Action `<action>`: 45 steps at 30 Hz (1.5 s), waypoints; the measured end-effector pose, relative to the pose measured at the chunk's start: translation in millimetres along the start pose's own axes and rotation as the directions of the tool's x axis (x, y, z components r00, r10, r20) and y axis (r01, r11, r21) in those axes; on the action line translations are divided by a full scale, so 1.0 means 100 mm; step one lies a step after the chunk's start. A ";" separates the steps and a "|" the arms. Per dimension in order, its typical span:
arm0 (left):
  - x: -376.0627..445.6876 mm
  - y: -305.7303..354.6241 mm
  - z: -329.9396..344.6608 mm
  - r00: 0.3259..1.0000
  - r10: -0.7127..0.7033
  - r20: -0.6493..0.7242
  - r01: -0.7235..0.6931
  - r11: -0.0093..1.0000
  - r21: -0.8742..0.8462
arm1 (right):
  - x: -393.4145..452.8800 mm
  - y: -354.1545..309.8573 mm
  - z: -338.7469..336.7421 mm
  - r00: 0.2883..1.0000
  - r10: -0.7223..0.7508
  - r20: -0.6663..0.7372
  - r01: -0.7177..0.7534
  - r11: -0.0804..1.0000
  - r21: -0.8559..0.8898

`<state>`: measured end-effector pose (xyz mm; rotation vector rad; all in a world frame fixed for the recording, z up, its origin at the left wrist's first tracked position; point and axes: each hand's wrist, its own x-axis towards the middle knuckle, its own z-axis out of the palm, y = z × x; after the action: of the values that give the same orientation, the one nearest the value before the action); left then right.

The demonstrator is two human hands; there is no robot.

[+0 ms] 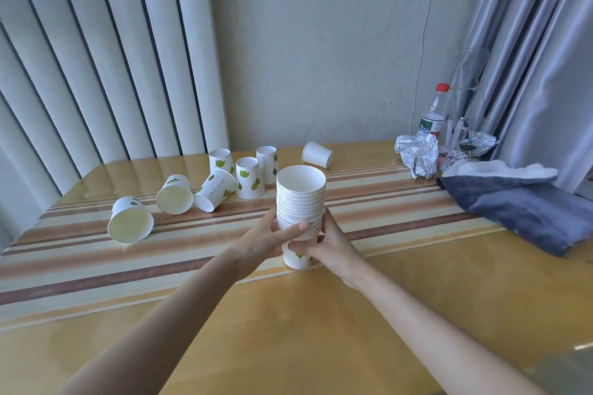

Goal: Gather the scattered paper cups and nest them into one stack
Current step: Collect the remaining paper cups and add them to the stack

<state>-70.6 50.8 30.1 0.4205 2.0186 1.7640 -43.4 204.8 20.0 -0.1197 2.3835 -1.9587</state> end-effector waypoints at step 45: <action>0.87 -0.16 -1.69 0.850 0.203 -0.487 0.431 0.265 0.863 | 2.15 -0.20 0.88 0.982 -0.171 0.083 0.162 0.526 -0.835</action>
<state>-229.7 -53.9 21.7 0.0623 3.2841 0.2090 -248.6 94.3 23.6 -0.3825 3.1779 -0.6144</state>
